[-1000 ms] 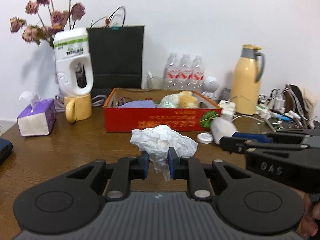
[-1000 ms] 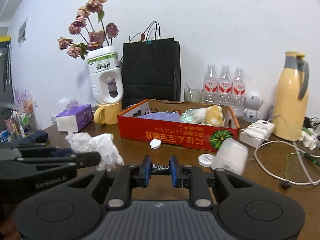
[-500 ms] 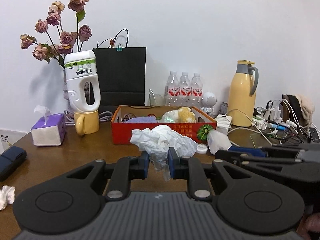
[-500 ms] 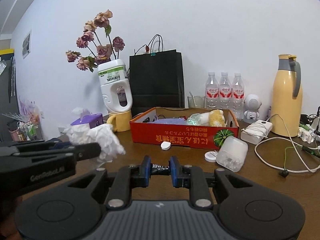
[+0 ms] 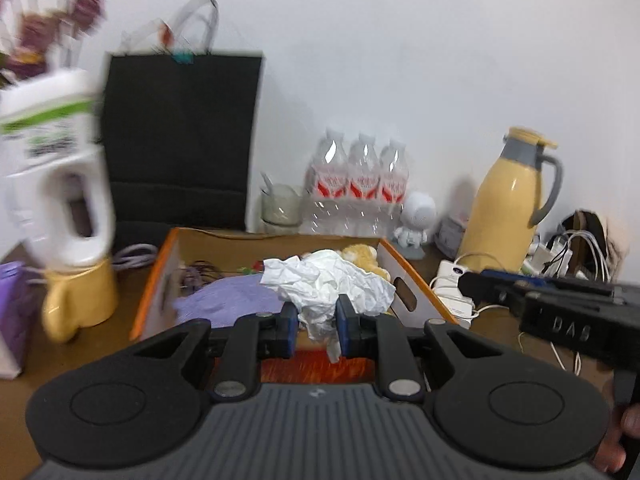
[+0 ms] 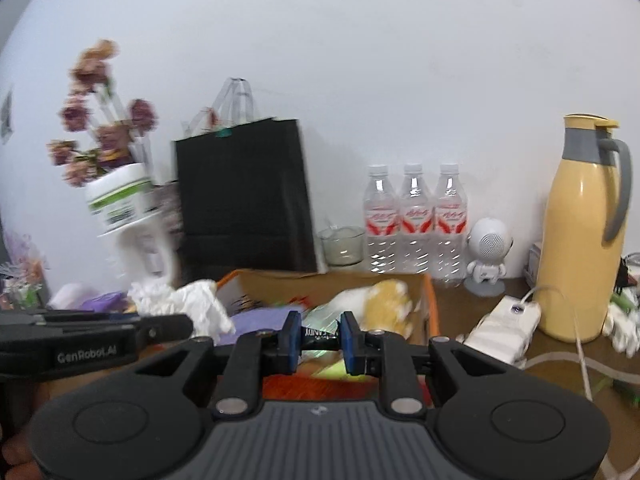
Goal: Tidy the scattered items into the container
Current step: 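Lower the white tissue into the box and open the left tool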
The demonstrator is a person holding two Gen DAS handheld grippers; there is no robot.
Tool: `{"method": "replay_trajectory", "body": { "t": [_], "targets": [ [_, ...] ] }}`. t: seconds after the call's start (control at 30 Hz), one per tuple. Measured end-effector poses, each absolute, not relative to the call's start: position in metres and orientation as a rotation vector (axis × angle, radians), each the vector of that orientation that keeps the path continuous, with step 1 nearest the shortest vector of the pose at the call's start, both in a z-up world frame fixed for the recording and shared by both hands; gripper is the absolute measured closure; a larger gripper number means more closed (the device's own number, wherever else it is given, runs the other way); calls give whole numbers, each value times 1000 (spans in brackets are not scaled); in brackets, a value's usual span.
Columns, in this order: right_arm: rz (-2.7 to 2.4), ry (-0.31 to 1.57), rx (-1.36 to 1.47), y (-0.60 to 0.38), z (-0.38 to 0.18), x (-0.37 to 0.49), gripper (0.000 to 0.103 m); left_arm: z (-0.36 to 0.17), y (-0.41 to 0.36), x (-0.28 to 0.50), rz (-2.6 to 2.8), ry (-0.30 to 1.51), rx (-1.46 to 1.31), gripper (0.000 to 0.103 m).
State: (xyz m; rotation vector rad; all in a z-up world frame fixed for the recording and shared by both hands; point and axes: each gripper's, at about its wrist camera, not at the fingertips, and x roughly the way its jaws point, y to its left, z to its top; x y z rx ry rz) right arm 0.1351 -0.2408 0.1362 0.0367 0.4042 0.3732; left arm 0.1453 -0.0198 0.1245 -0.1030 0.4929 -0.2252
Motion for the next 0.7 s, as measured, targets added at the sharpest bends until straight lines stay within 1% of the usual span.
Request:
{"method": "replay_trajectory", "body": {
  "t": [0.07,0.17,0.23,0.37,0.43,0.47,0.5,0.53,0.57,0.6,0.63,0.7],
  "targets": [
    [370,469,25,-243,141,172,84,122,-21,184,-253,585,-116,84],
    [375,633,27,-247,133,228,84,108,-24,233,-277,731,-111,83],
    [389,758,34,-249,122,259,84,93,-26,256,-287,827,-92,83],
    [389,949,34,-250,99,298,83,68,-26,285,-293,974,-70,82],
    [346,1019,-24,-245,87,310,81,64,-22,294,-257,1005,-83,71],
    [330,1047,-43,-244,82,315,80,63,-21,299,-249,1028,-79,59],
    [315,1064,-48,-244,79,318,79,63,-21,302,-255,1050,-79,49],
    [309,1072,-47,-244,79,321,78,64,-20,306,-270,1072,-76,46],
    [307,1081,-44,-243,80,324,74,66,-20,308,-276,1091,-65,41],
    [312,1096,-34,-242,81,326,68,70,-19,310,-268,1097,-54,36],
    [315,1102,-21,-242,82,327,66,75,-18,311,-248,1096,-43,32],
    [307,1105,-28,-238,87,331,65,84,-17,314,-224,1105,-24,16]
  ]
}}
